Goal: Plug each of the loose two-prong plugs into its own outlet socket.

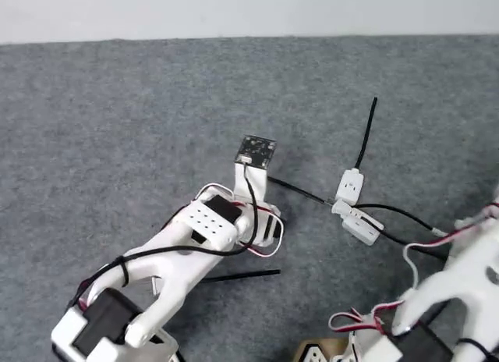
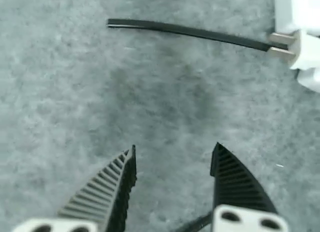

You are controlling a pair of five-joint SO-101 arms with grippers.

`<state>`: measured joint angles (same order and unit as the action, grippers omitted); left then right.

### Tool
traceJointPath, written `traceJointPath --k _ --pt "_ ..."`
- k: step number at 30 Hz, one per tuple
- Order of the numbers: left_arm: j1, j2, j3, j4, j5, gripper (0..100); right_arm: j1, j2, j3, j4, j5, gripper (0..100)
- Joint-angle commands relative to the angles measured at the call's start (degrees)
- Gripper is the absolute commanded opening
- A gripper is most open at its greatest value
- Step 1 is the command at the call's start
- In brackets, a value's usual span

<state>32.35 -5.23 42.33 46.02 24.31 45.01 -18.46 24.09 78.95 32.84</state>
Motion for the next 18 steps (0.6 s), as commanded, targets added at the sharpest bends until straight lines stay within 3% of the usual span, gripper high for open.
traceJointPath --k 1,5,10,12,18 --pt "-0.9 -6.4 2.2 -1.5 0.4 23 -7.4 -3.6 -3.3 5.4 0.0 27.0" --pt "-2.8 -14.2 7.2 -1.6 -2.0 23 -15.3 -4.8 -3.4 8.9 -0.7 25.6" --pt "-4.8 -22.0 11.5 -1.6 -2.0 23 -22.3 -4.1 -2.7 7.6 -5.7 9.5" --pt "-4.8 -23.3 12.2 -1.6 -2.0 23 -23.8 -3.0 -1.5 5.4 -5.6 5.2" --pt "-4.7 -23.4 12.4 -1.6 -2.0 23 -24.4 1.7 4.1 -3.8 -1.7 4.3"
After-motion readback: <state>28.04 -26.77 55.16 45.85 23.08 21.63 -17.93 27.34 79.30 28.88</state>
